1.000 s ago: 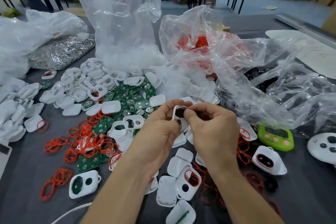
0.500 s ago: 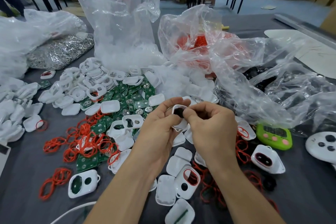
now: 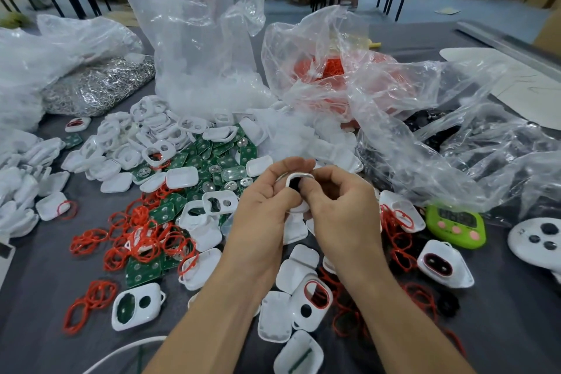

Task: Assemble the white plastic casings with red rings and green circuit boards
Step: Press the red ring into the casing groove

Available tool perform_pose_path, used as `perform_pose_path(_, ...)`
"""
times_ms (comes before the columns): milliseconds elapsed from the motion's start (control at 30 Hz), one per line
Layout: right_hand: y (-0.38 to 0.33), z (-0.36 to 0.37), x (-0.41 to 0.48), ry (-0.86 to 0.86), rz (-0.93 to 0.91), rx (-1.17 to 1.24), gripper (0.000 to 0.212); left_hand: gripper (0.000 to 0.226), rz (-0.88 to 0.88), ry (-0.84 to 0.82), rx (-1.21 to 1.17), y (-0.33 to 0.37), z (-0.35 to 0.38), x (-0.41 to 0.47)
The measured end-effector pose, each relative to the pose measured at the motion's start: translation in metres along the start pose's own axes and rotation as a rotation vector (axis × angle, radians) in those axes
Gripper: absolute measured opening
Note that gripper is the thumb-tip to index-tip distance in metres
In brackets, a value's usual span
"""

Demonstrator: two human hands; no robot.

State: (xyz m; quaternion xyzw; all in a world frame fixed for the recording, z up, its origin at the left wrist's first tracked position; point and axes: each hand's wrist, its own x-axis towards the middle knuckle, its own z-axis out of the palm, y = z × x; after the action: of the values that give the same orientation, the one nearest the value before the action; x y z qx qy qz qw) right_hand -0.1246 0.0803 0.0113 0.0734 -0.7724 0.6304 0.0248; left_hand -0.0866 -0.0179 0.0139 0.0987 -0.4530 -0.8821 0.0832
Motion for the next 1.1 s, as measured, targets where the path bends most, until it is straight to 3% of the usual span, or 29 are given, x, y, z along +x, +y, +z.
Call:
perform_pose_path(100, -0.004, -0.004, 0.003, -0.101, 0.025, 0.148, 0.013, 0.042, 0.048, -0.018, 0.103, 0.001, -0.003, 0.0)
perform_pose_path(167, -0.005, -0.008, 0.005, -0.099, -0.011, 0.152, 0.019, 0.034, 0.171, 0.083, 0.46, -0.003, -0.006, 0.0)
perform_pose_path(200, -0.004, -0.01, 0.006, -0.084, -0.044, 0.117, 0.022, 0.031, 0.235, 0.113, 0.59, -0.005, -0.007, 0.0)
perform_pose_path(333, -0.003, -0.009, 0.002, -0.024, -0.106, -0.046, 0.014, 0.031, 0.338, 0.216, 0.725, -0.008, -0.006, -0.002)
perform_pose_path(433, -0.002, -0.007, -0.001, 0.121, -0.108, -0.13, 0.013, 0.028, 0.459, 0.311, 0.945, -0.011, -0.01, -0.006)
perform_pose_path(533, -0.003, -0.006, -0.002, -0.056, 0.0, 0.048, 0.015, 0.024, 0.595, 0.368, 1.236, -0.011, -0.009, -0.013)
perform_pose_path(600, -0.007, -0.005, -0.003, -0.184, 0.103, 0.188, 0.032, 0.029, 0.614, 0.346, 1.358, -0.009, -0.008, -0.015)
perform_pose_path(667, -0.007, -0.006, -0.001, -0.191, 0.188, 0.243, 0.038, 0.026, 0.639, 0.34, 1.441, -0.009, -0.008, -0.014)
perform_pose_path(767, -0.008, -0.011, 0.003, -0.198, 0.418, 0.433, 0.015, 0.028, 0.645, 0.348, 1.335, -0.012, -0.005, -0.014)
perform_pose_path(833, -0.007, -0.014, 0.004, -0.231, 0.519, 0.556, 0.013, 0.033, 0.593, 0.327, 1.281, -0.014, -0.007, -0.012)
perform_pose_path(900, -0.009, -0.014, 0.003, -0.23, 0.533, 0.617, 0.004, 0.036, 0.551, 0.289, 1.298, -0.014, -0.008, -0.011)
perform_pose_path(967, -0.01, -0.013, 0.002, -0.221, 0.517, 0.67, 0.012, 0.042, 0.529, 0.226, 1.286, -0.012, -0.008, -0.012)
perform_pose_path(1100, -0.009, -0.024, 0.013, -0.184, 0.541, 0.625, 0.006, 0.046, 0.371, 0.192, 1.034, -0.006, -0.005, -0.013)
